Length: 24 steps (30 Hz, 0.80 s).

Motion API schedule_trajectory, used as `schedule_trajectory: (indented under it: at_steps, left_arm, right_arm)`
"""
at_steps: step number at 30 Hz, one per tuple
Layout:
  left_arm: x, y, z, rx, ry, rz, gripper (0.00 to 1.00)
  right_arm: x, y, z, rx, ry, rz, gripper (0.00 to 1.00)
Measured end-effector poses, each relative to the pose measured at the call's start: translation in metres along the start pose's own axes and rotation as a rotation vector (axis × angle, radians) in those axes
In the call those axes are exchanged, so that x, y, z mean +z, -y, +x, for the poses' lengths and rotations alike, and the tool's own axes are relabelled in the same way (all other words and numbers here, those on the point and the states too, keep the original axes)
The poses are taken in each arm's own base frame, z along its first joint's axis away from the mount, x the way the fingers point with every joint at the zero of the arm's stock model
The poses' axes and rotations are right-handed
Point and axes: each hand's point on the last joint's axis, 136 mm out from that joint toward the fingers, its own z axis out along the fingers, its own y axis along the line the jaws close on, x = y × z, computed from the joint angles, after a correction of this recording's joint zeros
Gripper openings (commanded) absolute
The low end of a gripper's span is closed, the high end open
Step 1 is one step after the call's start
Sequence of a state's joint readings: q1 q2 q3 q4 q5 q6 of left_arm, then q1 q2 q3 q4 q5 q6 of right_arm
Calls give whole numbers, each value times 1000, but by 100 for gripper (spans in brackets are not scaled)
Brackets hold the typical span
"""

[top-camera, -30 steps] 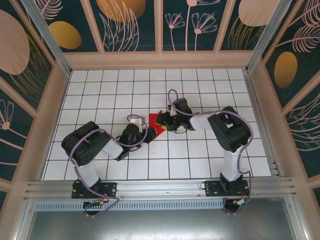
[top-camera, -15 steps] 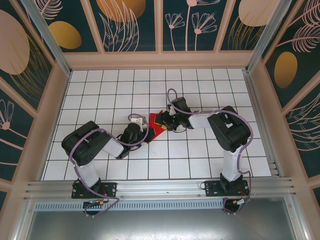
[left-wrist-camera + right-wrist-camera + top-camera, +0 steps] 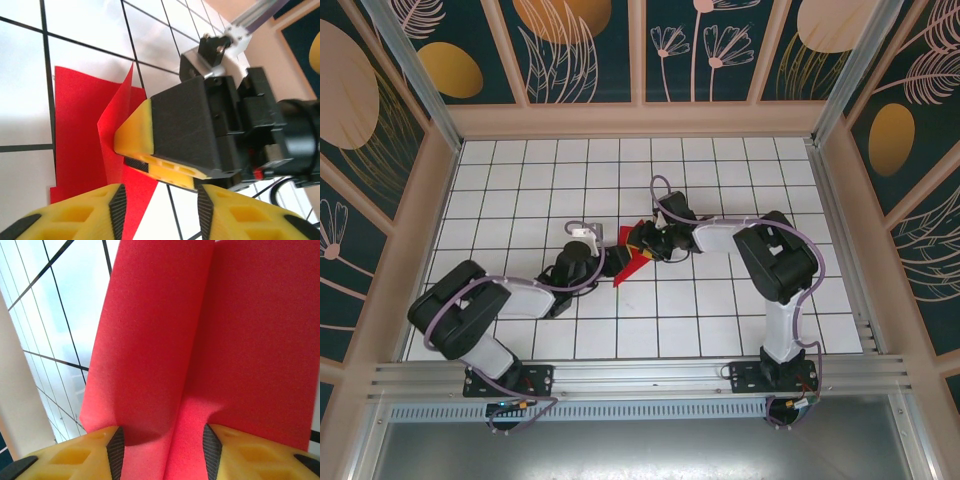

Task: Fold a paper plane with a square sheet of paper (pick it up from the middle)
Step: Fourth fold the wing at the center of the table.

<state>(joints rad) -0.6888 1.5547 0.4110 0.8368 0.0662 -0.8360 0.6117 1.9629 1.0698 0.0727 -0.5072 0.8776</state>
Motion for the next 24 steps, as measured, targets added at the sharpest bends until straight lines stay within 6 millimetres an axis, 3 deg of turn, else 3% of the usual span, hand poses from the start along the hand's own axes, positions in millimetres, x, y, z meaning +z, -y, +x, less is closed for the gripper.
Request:
schedule_trajectory:
  at_steps: [6,15,24]
  left_arm:
    - [-8,0,-5,-24,6,-25,50]
    - [-9,-3,12,-49,-81,-30,31]
    - [9,-12,26,-54,-157,-69,24]
  right_arm:
    - [2,-2,-1,24,-1,31,55]
    - [5,1,-2,50,-10,67,56]
    - [6,3,-2,66,-17,78,57]
